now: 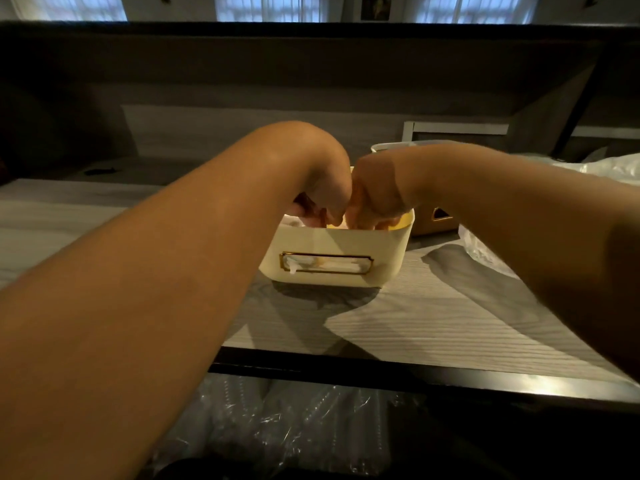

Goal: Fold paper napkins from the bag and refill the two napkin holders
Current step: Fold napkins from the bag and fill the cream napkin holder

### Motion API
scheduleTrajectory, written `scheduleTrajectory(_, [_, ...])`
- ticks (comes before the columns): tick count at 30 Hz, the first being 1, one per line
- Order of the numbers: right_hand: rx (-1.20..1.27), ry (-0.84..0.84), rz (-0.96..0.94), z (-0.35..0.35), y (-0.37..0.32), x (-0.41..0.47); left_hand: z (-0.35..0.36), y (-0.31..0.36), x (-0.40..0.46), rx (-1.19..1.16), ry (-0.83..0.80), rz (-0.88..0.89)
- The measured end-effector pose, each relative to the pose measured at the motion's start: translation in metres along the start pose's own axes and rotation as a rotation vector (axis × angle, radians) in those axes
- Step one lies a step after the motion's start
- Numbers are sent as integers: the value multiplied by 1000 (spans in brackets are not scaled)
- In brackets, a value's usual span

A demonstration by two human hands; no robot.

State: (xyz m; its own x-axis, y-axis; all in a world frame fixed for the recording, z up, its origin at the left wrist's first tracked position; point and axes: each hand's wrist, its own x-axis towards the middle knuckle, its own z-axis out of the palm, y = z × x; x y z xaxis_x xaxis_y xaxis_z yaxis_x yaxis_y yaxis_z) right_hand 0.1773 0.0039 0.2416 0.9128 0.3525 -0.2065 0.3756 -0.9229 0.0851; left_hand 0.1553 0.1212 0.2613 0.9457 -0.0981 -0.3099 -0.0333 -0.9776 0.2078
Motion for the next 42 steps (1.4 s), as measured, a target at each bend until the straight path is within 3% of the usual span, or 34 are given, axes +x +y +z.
scheduleTrajectory(3, [-42,-197,39,11,-3,25,-1,0,-2,-12,68,4])
scheduleTrajectory(6, [-106,-255,15,16,-9,36,2,0,-5,-32,113,24])
scheduleTrajectory(9, [-107,-148,-15,-5,-3,5,2,4,-14,-111,166,60])
scheduleTrajectory(12, [-12,100,-33,-34,24,-53,4,19,-21,-276,276,142])
scheduleTrajectory(16, [139,422,114,-31,93,-108,25,69,-27,-370,463,423])
scheduleTrajectory(19, [50,308,341,6,140,-121,61,122,-26,-469,405,642])
scheduleTrajectory(21, [-19,238,409,37,164,-123,89,152,-14,-517,315,696])
scheduleTrajectory(27, [-159,247,480,86,201,-121,145,190,43,-515,214,644])
scheduleTrajectory(30, [-340,198,511,89,211,-114,152,193,59,-332,223,608])
scheduleTrajectory(33, [-414,135,543,89,217,-100,152,189,70,-129,349,602])
scheduleTrajectory(37, [-252,66,506,88,213,-84,149,189,75,-36,458,582])
scheduleTrajectory(42, [-41,89,543,91,218,-58,146,186,76,-107,427,505])
